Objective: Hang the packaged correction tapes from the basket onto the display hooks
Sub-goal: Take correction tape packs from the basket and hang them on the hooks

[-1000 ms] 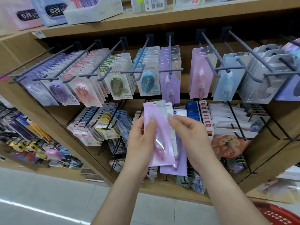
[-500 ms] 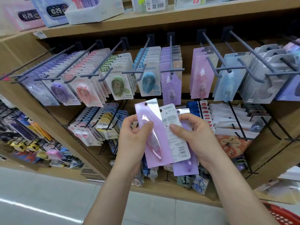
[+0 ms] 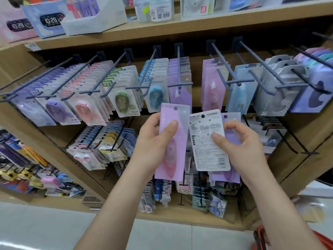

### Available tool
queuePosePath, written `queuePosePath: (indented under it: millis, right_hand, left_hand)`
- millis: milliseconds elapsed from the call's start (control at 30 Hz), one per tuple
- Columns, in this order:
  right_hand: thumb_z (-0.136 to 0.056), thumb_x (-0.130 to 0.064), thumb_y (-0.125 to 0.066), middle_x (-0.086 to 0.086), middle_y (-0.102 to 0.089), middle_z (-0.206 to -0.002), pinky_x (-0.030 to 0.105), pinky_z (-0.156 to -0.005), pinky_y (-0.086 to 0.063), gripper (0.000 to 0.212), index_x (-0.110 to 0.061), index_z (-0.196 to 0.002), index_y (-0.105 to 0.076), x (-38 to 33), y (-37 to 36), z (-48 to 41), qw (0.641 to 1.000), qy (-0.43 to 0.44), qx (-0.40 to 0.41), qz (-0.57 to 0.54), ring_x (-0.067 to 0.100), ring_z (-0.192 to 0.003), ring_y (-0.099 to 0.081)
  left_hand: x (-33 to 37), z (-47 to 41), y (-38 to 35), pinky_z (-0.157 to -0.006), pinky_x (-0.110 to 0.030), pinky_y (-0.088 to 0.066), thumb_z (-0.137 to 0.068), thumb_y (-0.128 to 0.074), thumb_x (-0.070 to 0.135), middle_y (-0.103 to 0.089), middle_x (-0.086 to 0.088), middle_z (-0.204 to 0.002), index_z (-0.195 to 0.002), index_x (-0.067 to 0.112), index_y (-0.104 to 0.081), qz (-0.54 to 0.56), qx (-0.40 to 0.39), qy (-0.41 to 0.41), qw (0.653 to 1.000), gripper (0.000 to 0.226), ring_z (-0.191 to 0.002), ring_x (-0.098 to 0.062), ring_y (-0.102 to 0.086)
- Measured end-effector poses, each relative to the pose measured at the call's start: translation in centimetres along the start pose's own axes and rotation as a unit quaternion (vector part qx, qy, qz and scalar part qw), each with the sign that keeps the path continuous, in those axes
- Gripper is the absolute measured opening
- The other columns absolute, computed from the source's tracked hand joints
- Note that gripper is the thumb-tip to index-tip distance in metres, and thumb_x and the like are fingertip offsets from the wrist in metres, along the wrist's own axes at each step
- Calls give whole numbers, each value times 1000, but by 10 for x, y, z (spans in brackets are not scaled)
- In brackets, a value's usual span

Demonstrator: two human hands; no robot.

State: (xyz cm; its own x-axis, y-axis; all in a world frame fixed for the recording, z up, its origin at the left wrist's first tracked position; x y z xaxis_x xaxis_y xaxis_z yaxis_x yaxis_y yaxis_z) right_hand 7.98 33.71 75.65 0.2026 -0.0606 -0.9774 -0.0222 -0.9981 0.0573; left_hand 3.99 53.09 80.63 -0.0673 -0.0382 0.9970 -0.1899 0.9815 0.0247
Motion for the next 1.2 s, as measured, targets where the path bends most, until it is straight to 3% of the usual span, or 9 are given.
queuePosePath:
  millis: [133, 267, 367, 633, 733, 867, 933, 1067, 1200]
  right_hand:
    - [-84, -12, -75, -20, -71, -85, 25, -64, -56, 17, -25, -81, -65, -6, 27, 2, 999, 30, 36, 5, 0, -79, -66]
    - [-84, -12, -76, -18, -71, -86, 37, -75, -57, 31, -39, -74, -65, -7, 52, 4, 997, 41, 68, 20, 7, -85, -66]
    - [-84, -11, -76, -8, -73, -91, 43, -77, -58, 24, -32, -78, -66, -5, 62, 7, 996, 42, 80, 26, 17, -91, -68]
    - [-83, -10, -77, -16, -72, -84, 21, -61, -54, 21, -27, -78, -65, -8, 71, 11, 994, 41, 96, 16, 5, -80, -67]
    - [-83, -8, -76, -16, -72, -84, 18, -61, -53, 19, -24, -78, -66, -8, 72, 12, 995, 40, 87, 8, 4, -80, -67]
    - [-82, -7, -76, -13, -74, -89, 21, -68, -55, 22, -26, -77, -66, -11, 76, 12, 998, 37, 43, 5, 6, -86, -68]
    - [-82, -7, -76, -9, -74, -93, 24, -71, -56, 17, -22, -80, -68, -12, 79, 13, 999, 33, 33, 9, 9, -90, -69]
    - [-81, -9, -76, -7, -74, -96, 33, -73, -59, 12, -17, -84, -68, -12, 81, 12, 999, 11, 31, 18, 10, -93, -70]
    - [-81, -8, -76, -10, -74, -93, 38, -73, -61, 11, -15, -84, -68, -7, 80, 11, 999, -13, 32, 12, 11, -90, -71]
  left_hand:
    - [5, -9, -33, -64, -27, -55, -92, -60, -1, -76, -4, -91, -107, 19, -60, 0, -45, -32, 998, 25, -75, -16, -71]
    - [14, -23, -66, -66, -28, -57, -91, -66, 8, -76, -4, -88, -98, 22, -63, 4, -35, -58, 998, 17, -73, -14, -70]
    - [19, -33, -86, -59, -21, -51, -91, -69, 23, -72, 4, -75, -89, 16, -68, 18, -13, -72, 997, 8, -66, -8, -65]
    - [22, -44, -105, -60, -29, -51, -89, -72, 25, -71, 4, -72, -78, 25, -70, 30, 15, -113, 993, 12, -67, -13, -62]
    - [22, -44, -108, -63, -31, -50, -90, -71, 17, -70, 0, -75, -87, 19, -67, 73, 30, -114, 990, 6, -71, -17, -62]
    - [24, -51, -111, -58, -16, -45, -92, -66, 9, -65, 13, -62, -90, 14, -69, 92, 47, -93, 990, 6, -59, -1, -56]
    - [24, -55, -110, -62, -12, -46, -93, -64, 7, -68, 14, -65, -87, 14, -69, 97, 47, -84, 991, 10, -64, 4, -60]
    - [16, -59, -108, -75, -24, -52, -95, -63, 17, -70, 9, -77, -96, 16, -69, 88, 35, -74, 993, 7, -78, -5, -64]
    - [1, -49, -98, -79, -30, -52, -93, -62, 32, -71, -2, -109, -118, 22, -63, 52, -43, -15, 998, 26, -94, -14, -65]
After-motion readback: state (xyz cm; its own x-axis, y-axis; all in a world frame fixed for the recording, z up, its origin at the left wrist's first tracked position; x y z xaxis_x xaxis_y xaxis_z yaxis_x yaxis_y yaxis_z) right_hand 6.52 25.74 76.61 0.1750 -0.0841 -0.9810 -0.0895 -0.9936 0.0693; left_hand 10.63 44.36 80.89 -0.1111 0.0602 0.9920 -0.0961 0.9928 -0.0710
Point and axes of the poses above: each hand's wrist, its own z-axis away from the middle knuckle, its own y-axis out of the back of the hand, x = y × z, the point moved 1 cm from there along -z, towards the middle knuckle
